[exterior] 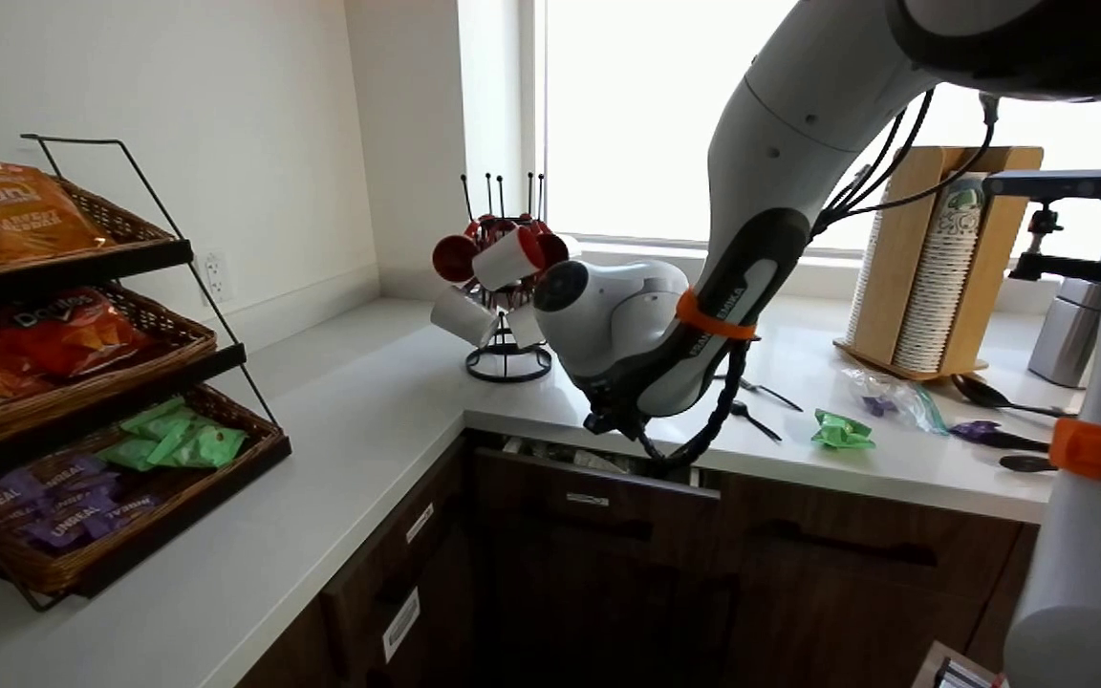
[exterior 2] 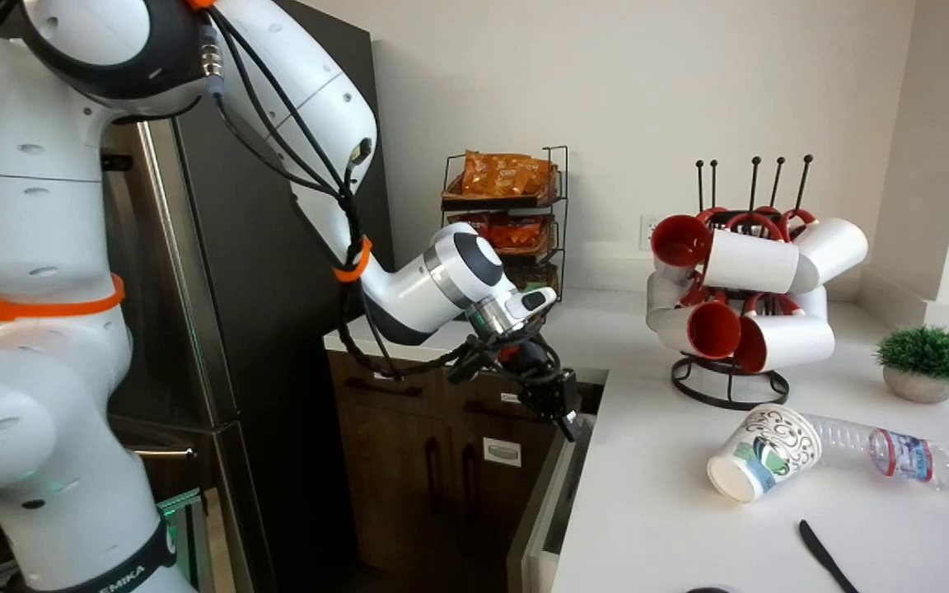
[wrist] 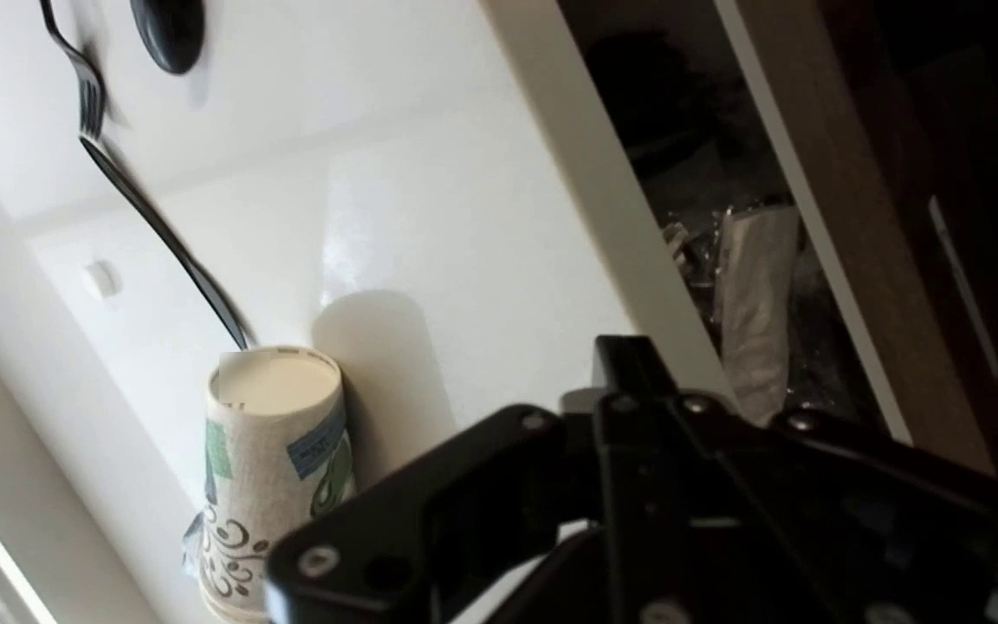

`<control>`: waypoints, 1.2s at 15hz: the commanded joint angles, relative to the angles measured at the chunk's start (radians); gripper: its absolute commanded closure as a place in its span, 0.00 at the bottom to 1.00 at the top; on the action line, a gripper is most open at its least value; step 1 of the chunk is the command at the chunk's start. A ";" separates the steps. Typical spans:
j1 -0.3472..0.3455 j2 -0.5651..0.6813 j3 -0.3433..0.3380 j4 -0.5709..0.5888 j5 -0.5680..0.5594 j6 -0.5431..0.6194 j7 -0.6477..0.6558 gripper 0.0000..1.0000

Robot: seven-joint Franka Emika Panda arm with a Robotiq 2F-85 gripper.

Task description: Open the top drawer

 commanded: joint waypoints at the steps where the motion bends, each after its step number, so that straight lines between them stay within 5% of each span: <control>1: 0.066 0.005 -0.025 -0.008 0.141 -0.136 -0.036 1.00; 4: 0.089 0.009 -0.034 -0.009 0.176 -0.156 -0.025 1.00; 12: 0.079 0.059 -0.077 -0.041 0.181 0.093 -0.031 1.00; 18: 0.093 0.101 -0.134 -0.034 0.125 0.168 0.029 1.00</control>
